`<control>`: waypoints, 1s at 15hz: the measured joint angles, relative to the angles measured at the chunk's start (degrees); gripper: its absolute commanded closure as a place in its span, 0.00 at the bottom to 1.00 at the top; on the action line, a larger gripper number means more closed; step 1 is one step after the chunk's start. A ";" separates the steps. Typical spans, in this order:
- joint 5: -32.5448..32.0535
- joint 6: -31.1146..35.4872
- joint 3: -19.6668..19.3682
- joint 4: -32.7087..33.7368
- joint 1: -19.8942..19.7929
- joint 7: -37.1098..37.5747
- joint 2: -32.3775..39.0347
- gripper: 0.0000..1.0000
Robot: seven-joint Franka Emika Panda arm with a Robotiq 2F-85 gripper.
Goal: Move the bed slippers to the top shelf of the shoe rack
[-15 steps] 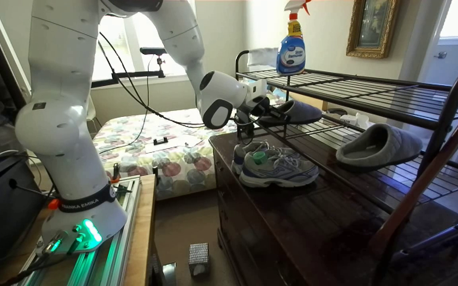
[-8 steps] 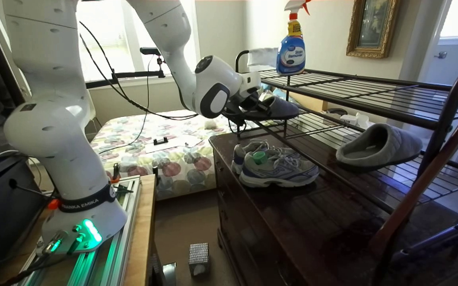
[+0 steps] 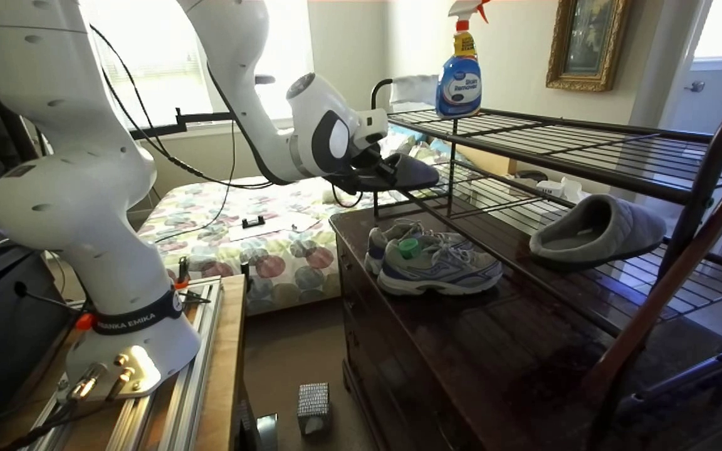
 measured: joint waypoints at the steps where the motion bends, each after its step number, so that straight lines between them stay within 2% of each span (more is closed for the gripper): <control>1: -4.38 0.01 0.11 -0.56 -1.06 3.09 -1.08 0.99; 5: -21.96 1.47 -2.29 -3.34 -3.57 16.15 -6.67 0.99; 11: -46.57 5.16 -10.53 -5.97 -4.39 35.37 -15.92 0.99; 13: -54.58 8.05 -12.83 -5.78 -5.41 41.60 -18.59 0.99; 15: -59.79 12.64 -14.69 -5.23 -6.91 46.61 -21.68 0.99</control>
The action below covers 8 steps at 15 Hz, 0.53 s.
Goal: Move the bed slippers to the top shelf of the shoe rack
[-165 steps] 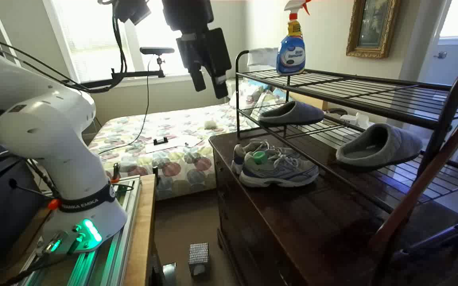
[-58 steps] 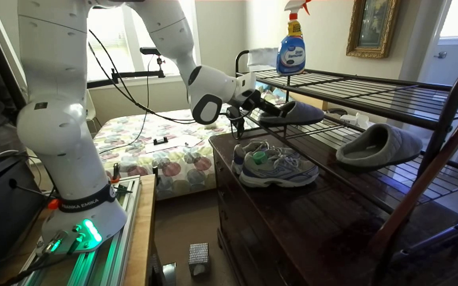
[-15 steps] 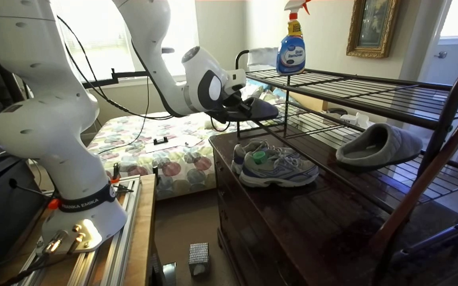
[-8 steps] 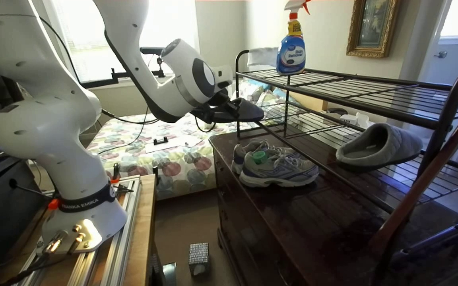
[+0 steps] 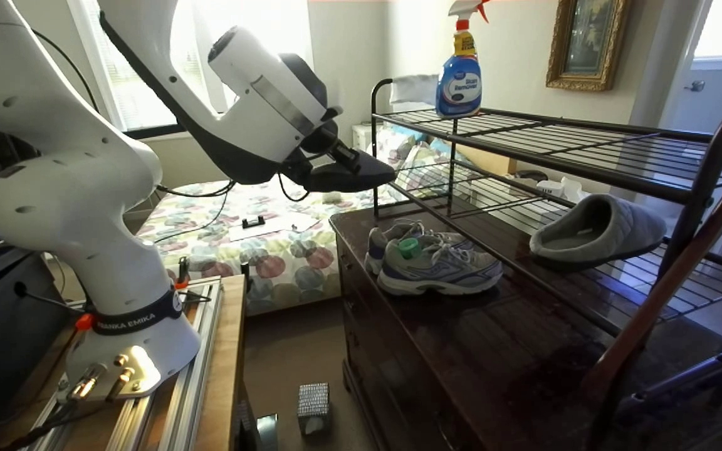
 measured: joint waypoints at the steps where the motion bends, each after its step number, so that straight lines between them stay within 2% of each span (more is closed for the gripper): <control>1: -1.76 2.64 -0.77 0.54 -0.72 2.50 -1.72 0.99; 5: -5.11 12.45 -2.95 4.44 -2.84 12.43 -8.29 0.99; 8: -5.14 14.41 -4.77 7.72 -2.26 19.47 -11.63 0.99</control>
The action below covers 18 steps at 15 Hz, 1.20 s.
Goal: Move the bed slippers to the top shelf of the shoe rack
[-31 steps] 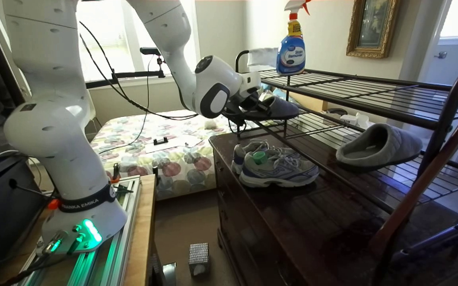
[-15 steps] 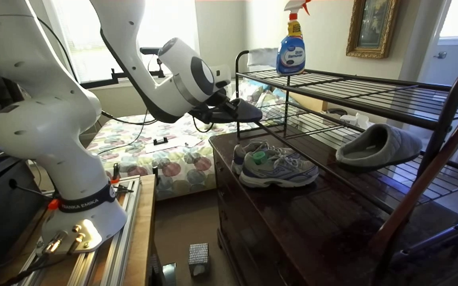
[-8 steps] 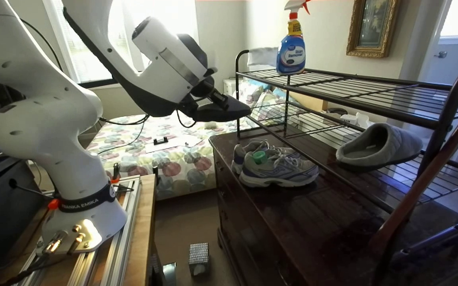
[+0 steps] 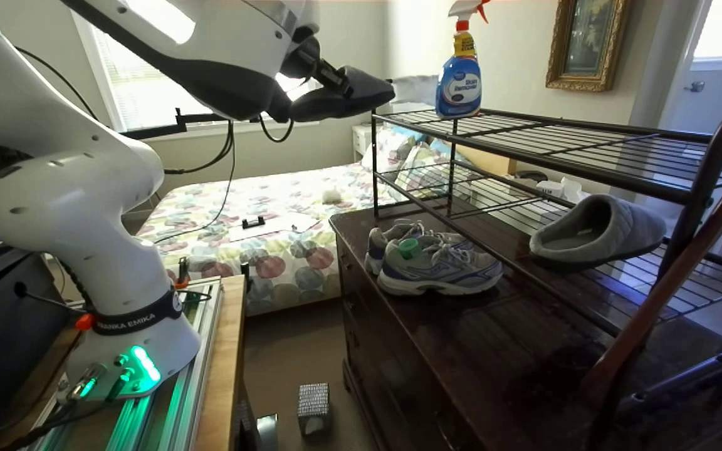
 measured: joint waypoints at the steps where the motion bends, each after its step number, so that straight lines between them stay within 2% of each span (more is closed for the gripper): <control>1: 0.05 -1.01 -0.48 0.97 0.44 2.19 -0.74 0.99; 3: 0.05 -4.10 0.42 2.62 1.00 6.32 -1.22 0.99; 4: 0.05 -5.12 1.85 3.34 1.01 8.27 -0.75 0.95; 6: 0.01 -5.33 5.22 4.56 1.32 10.49 1.90 0.95; 7: 0.01 -5.33 6.20 5.09 1.54 10.85 3.42 0.99; 12: 3.93 -7.08 6.05 5.31 1.68 11.24 5.92 0.99; 15: 9.16 -12.30 5.88 5.64 1.45 12.92 6.14 0.99; 18: 11.74 -18.27 6.59 6.51 1.45 15.29 6.84 0.99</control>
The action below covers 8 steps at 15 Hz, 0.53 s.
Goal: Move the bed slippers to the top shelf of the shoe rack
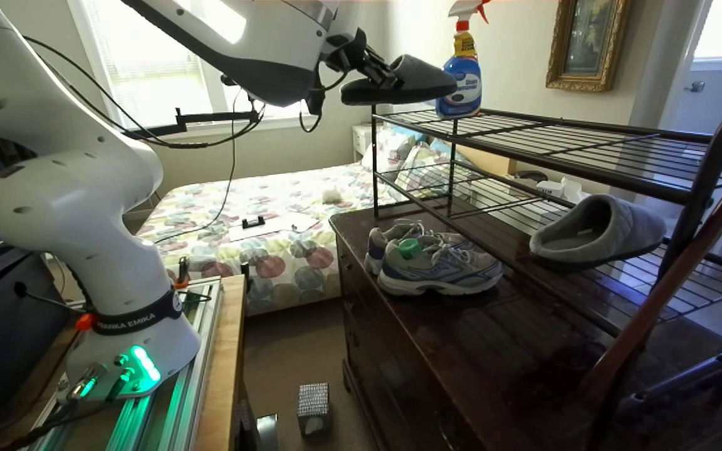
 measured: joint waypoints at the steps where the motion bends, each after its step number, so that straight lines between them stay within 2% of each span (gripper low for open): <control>1: 0.32 -1.60 0.40 0.47 0.02 1.02 0.52 0.99; 4: 1.27 -4.92 1.66 2.41 0.17 4.13 2.66 0.99; 8: 6.62 -5.98 2.68 6.28 0.85 5.19 7.09 0.99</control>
